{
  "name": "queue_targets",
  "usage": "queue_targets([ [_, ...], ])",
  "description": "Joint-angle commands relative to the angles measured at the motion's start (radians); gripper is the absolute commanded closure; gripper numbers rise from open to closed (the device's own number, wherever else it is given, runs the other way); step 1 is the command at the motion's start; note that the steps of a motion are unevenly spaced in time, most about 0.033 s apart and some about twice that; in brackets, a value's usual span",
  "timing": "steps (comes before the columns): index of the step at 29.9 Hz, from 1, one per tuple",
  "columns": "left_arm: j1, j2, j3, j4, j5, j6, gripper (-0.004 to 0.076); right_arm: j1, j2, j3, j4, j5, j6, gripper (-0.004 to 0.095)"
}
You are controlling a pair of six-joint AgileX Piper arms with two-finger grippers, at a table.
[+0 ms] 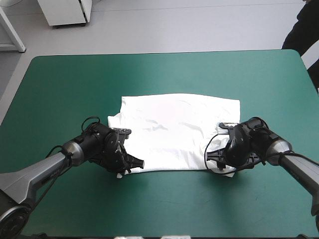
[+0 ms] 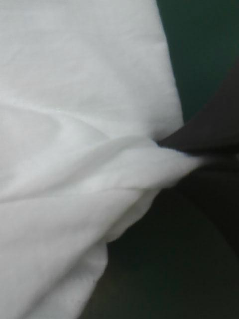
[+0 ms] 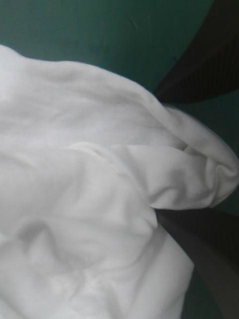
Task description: Fold the cloth
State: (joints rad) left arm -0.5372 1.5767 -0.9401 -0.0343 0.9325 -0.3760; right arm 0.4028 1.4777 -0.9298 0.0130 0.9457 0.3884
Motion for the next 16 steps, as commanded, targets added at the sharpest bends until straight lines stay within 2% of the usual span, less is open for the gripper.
queue_targets([
  [1, 0.003, 0.012, 0.006, 0.059, -0.037, 0.004, 0.0734, -0.002, -0.006, 0.01, -0.013, -0.039, 0.033, 0.0351],
  [4, 0.003, 0.012, 0.006, 0.059, -0.037, 0.006, 0.0734, -0.002, 0.007, 0.082, 0.006, -0.091, 0.046, 0.0351],
  [7, 0.003, 0.012, 0.006, 0.062, -0.051, 0.004, 0.0734, -0.002, 0.011, 0.146, 0.027, -0.143, 0.046, 0.0414],
  [9, 0.003, 0.012, 0.006, 0.062, -0.059, 0.006, 0.0734, -0.002, 0.011, 0.172, 0.034, -0.151, 0.049, 0.0533],
  [13, 0.003, 0.012, 0.006, 0.06, -0.06, 0.006, 0.0734, -0.002, 0.009, 0.178, 0.037, -0.145, 0.049, 0.0908],
  [16, 0.003, 0.012, 0.004, 0.06, -0.06, 0.006, 0.0734, -0.002, 0.007, 0.162, 0.037, -0.132, 0.049, 0.0926],
])
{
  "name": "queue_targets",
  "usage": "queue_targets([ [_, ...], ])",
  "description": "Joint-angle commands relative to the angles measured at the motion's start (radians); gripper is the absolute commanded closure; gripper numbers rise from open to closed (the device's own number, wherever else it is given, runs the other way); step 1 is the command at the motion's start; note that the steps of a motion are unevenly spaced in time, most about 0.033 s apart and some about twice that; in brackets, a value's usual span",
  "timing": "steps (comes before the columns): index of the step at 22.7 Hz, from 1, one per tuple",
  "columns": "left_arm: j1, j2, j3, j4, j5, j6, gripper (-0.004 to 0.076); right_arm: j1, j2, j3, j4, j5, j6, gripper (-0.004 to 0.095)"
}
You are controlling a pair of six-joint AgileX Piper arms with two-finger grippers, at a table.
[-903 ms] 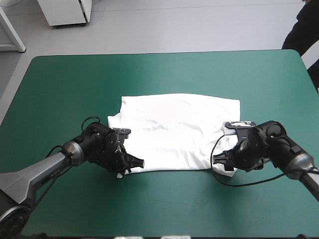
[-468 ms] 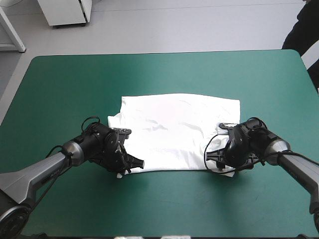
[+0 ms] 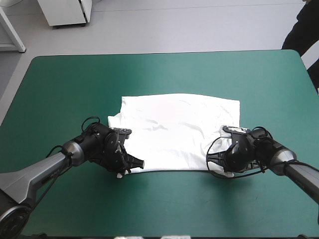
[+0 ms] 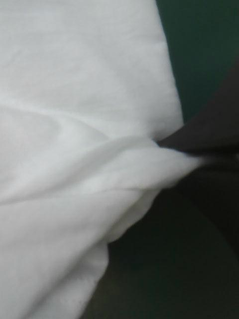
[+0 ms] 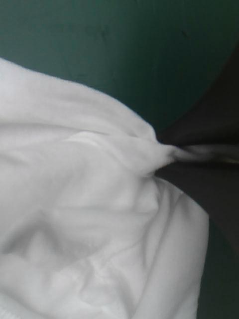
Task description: Fold the cloth
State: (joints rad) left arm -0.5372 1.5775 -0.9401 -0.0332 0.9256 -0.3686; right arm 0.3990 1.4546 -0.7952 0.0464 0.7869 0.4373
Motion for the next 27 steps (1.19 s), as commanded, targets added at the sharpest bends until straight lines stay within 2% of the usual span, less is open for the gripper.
queue_targets([
  [1, 0.003, 0.009, 0.002, 0.064, -0.048, -0.002, 0.0734, 0.001, 0.031, 0.014, 0.006, 0.039, 0.0, 0.0925],
  [5, 0.003, -0.027, -0.076, 0.093, 0.023, -0.002, 0.0734, 0.001, -0.02, -0.113, -0.036, 0.112, 0.0, 0.0925],
  [9, 0.003, -0.048, -0.268, 0.19, 0.082, -0.002, 0.0734, 0.001, -0.053, -0.328, -0.158, 0.215, -0.002, 0.0925],
  [12, 0.031, -0.017, -0.405, 0.209, 0.069, 0.002, 0.0734, -0.024, -0.038, -0.437, -0.191, 0.2, -0.004, 0.0925],
  [17, 0.115, 0.113, -0.644, 0.212, 0.007, 0.055, 0.0734, -0.145, 0.036, -0.582, -0.18, 0.105, -0.081, 0.0925],
  [27, 0.15, 0.364, -0.957, 0.29, -0.009, 0.08, 0.0734, -0.239, 0.29, -0.827, -0.071, 0.071, -0.181, 0.0925],
])
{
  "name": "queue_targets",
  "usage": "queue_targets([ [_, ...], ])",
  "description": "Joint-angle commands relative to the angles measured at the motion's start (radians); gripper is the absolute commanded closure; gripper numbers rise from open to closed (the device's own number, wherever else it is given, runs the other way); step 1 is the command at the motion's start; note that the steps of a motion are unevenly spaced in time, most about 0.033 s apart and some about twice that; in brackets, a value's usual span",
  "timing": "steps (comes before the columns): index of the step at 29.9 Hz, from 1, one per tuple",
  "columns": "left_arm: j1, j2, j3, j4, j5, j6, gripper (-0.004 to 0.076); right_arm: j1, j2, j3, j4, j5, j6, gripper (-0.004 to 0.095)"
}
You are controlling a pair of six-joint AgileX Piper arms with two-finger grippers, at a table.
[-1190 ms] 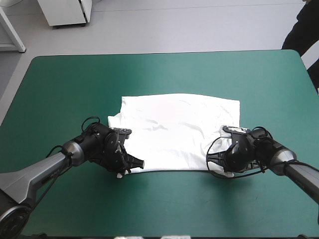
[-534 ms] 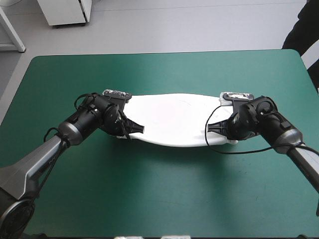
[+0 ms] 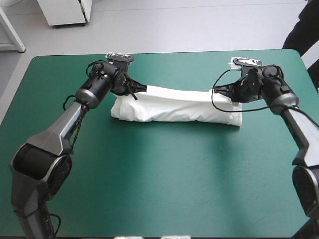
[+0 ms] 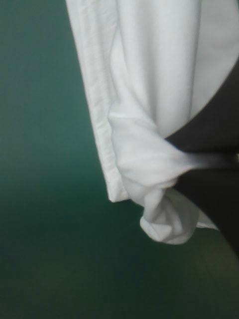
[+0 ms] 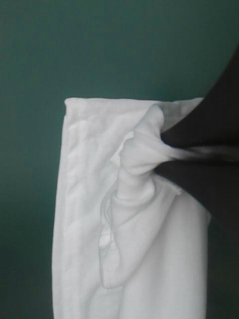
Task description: Fold the cloth
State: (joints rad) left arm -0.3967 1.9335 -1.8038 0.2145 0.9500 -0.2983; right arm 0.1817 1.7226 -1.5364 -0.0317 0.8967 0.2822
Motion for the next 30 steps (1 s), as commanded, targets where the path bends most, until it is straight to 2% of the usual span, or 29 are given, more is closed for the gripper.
queue_targets([
  [1, 0.012, 0.037, -0.121, 0.04, -0.033, 0.01, 0.0734, -0.022, 0.052, -0.119, 0.007, -0.039, -0.026, 0.0925],
  [6, 0.024, 0.158, -0.218, 0.036, -0.013, 0.01, 0.0734, -0.022, 0.182, -0.238, 0.032, -0.025, -0.058, 0.0925],
  [12, 0.035, 0.235, -0.245, 0.037, -0.03, 0.01, 0.0734, -0.022, 0.278, -0.302, 0.044, -0.033, -0.065, 0.0921],
  [13, 0.035, 0.24, -0.245, 0.037, -0.033, 0.01, 0.0733, -0.022, 0.284, -0.303, 0.044, -0.033, -0.071, 0.0903],
  [15, 0.035, 0.244, -0.245, 0.037, -0.042, 0.02, 0.072, -0.022, 0.289, -0.303, 0.044, -0.024, -0.08, 0.0804],
  [17, 0.035, 0.244, -0.247, 0.033, -0.044, 0.057, 0.0652, -0.022, 0.289, -0.303, 0.044, -0.01, -0.083, 0.0638],
  [20, 0.035, 0.235, -0.257, 0.021, 0.0, 0.078, 0.0485, -0.022, 0.272, -0.303, 0.044, 0.011, -0.079, 0.0412],
  [22, 0.035, 0.222, -0.284, 0.044, 0.063, 0.066, 0.0394, -0.022, 0.247, -0.303, 0.044, 0.015, -0.079, 0.036],
  [24, 0.035, 0.201, -0.309, 0.066, 0.083, 0.055, 0.0344, -0.022, 0.207, -0.303, 0.041, 0.015, -0.079, 0.0378],
  [26, 0.035, 0.167, -0.326, 0.079, 0.073, 0.053, 0.0342, -0.022, 0.162, -0.303, 0.041, 0.02, -0.074, 0.0398],
  [28, 0.033, 0.131, -0.337, 0.068, 0.054, 0.055, 0.0384, -0.022, 0.125, -0.303, 0.041, 0.034, -0.067, 0.0406],
  [30, 0.03, 0.092, -0.337, 0.035, 0.029, 0.068, 0.0527, -0.023, 0.095, -0.303, 0.039, 0.064, -0.063, 0.0426],
])
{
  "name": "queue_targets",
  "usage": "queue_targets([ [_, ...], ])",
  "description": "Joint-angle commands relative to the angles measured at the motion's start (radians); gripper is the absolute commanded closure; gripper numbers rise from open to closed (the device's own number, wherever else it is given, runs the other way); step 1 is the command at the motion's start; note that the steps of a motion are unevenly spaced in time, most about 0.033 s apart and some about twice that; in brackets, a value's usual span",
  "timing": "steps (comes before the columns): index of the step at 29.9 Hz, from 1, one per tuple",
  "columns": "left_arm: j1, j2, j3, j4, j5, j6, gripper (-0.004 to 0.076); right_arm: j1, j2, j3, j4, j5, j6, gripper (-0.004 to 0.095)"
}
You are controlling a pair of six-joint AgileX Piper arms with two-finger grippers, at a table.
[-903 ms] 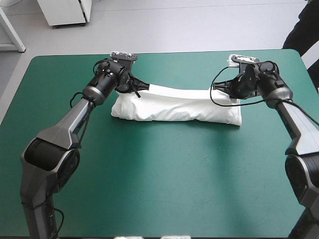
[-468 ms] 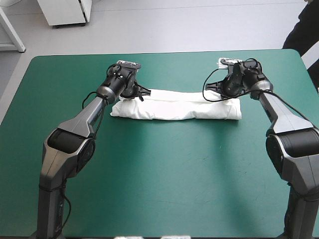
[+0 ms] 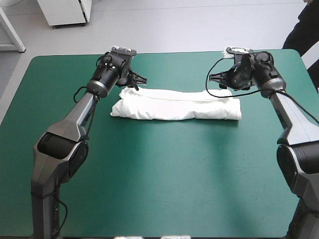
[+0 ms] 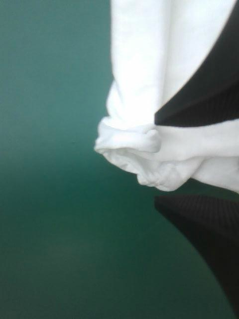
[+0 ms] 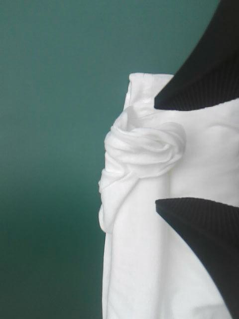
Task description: Fold the cloth
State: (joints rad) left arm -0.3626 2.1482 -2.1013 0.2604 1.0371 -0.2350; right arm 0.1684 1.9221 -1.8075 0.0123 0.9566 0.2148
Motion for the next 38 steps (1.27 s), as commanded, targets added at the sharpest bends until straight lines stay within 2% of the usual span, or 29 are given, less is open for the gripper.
queue_targets([
  [1, -0.007, -0.138, -0.039, -0.047, -0.073, 0.026, 0.064, -0.014, -0.12, -0.032, -0.012, 0.021, 0.004, 0.0444],
  [2, -0.011, -0.147, -0.039, -0.092, -0.084, 0.052, 0.0736, -0.02, -0.126, -0.032, -0.007, 0.041, 0.004, 0.0457],
  [9, -0.081, -0.14, -0.035, -0.372, -0.064, 0.235, 0.0734, -0.107, -0.152, -0.03, 0.043, 0.136, 0.007, 0.0516],
  [13, -0.145, -0.104, -0.03, -0.37, -0.07, 0.243, 0.0734, -0.173, -0.166, -0.03, 0.136, 0.132, -0.046, 0.0518],
  [18, -0.188, -0.038, -0.03, -0.375, -0.077, 0.243, 0.0734, -0.217, -0.168, -0.03, 0.188, 0.141, -0.075, 0.0518],
  [30, -0.211, 0.104, -0.03, -0.38, -0.127, 0.255, 0.0734, -0.237, -0.149, -0.03, 0.24, 0.122, -0.14, 0.0516],
  [33, -0.211, 0.111, -0.03, -0.38, -0.118, 0.255, 0.0734, -0.246, -0.134, -0.03, 0.308, 0.128, -0.194, 0.0474],
  [36, -0.211, 0.111, -0.03, -0.38, -0.116, 0.255, 0.0734, -0.263, -0.103, -0.026, 0.421, 0.15, -0.271, 0.0349],
  [38, -0.211, 0.111, -0.03, -0.378, -0.11, 0.255, 0.0734, -0.265, -0.073, -0.024, 0.454, 0.183, -0.308, 0.0264],
])
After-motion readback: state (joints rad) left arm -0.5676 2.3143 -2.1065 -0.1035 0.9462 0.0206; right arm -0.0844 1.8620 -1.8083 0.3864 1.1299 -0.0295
